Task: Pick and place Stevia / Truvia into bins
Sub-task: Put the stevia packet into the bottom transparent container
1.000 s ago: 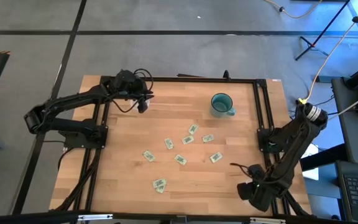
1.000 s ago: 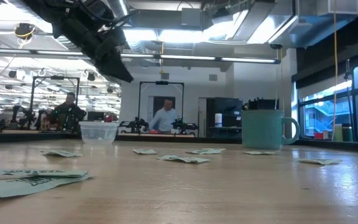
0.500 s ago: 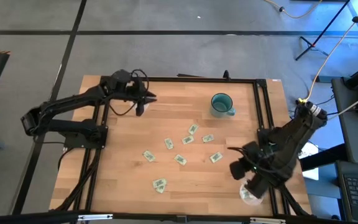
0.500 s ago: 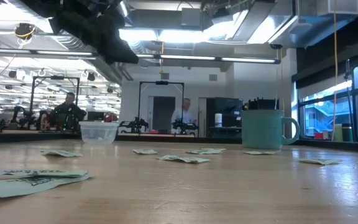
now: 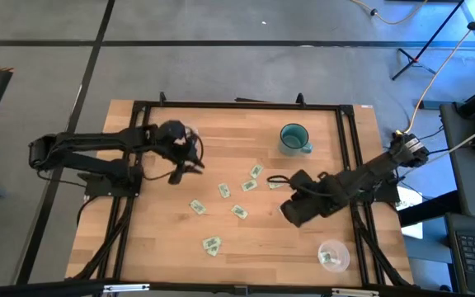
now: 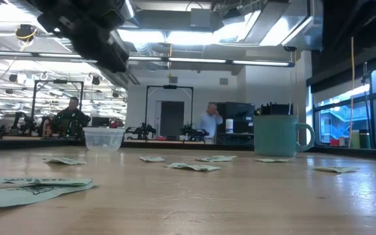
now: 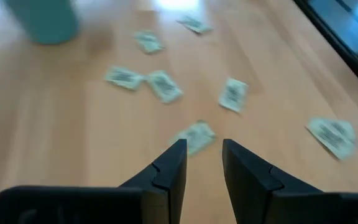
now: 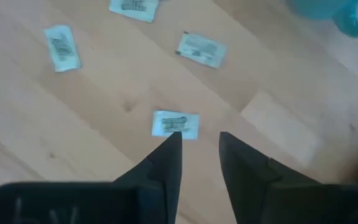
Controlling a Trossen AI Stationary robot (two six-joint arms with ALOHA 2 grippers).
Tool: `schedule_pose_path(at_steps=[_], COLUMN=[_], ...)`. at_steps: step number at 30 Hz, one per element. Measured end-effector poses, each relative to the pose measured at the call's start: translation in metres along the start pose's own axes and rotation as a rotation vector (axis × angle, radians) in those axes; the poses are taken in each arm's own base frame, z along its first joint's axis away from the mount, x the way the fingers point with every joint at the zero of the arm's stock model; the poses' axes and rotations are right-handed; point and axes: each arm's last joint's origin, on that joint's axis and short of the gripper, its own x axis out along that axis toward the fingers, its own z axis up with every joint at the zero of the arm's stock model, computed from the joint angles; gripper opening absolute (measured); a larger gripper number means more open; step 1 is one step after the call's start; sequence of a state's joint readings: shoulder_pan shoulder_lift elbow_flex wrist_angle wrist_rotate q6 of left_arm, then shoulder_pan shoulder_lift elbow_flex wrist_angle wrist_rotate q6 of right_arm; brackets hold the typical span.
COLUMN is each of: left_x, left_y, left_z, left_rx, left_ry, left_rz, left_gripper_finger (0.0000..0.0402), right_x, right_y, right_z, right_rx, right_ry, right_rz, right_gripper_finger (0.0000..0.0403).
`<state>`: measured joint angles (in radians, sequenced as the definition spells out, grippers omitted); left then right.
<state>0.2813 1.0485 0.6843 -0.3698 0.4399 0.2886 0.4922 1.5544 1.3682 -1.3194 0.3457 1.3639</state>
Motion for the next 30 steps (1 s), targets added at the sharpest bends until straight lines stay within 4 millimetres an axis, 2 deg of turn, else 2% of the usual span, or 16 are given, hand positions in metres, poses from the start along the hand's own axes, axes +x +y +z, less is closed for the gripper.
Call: schedule_pose_path(at_steps=[5, 11, 15, 21, 30], left_x=[0.012, 0.017, 0.019, 0.02, 0.02], left_y=[-0.018, -0.029, -0.034, -0.039, -0.04], left_z=[-0.005, -0.006, -0.005, -0.005, -0.005], left_rx=[0.032, 0.052, 0.052, 0.068, 0.07], left_ry=[0.045, 0.081, 0.078, 0.079, 0.08], left_rz=[-0.022, 0.03, 0.012, -0.007, -0.001], left_gripper_finger=[0.0098, 0.01, 0.01, 0.01, 0.01], right_x=[0.031, 0.088, 0.113, 0.137, 0.151], right_y=[0.005, 0.005, -0.003, -0.009, -0.02], right_z=[0.003, -0.005, -0.008, -0.014, -0.025], right_rx=[-0.041, -0.028, 0.005, 0.034, 0.031], right_ry=[0.076, 0.174, 0.198, 0.235, 0.26], right_rz=[-0.089, 0.006, 0.036, 0.126, 0.108], right_gripper_finger=[0.011, 0.011, 0.011, 0.0092, 0.0056])
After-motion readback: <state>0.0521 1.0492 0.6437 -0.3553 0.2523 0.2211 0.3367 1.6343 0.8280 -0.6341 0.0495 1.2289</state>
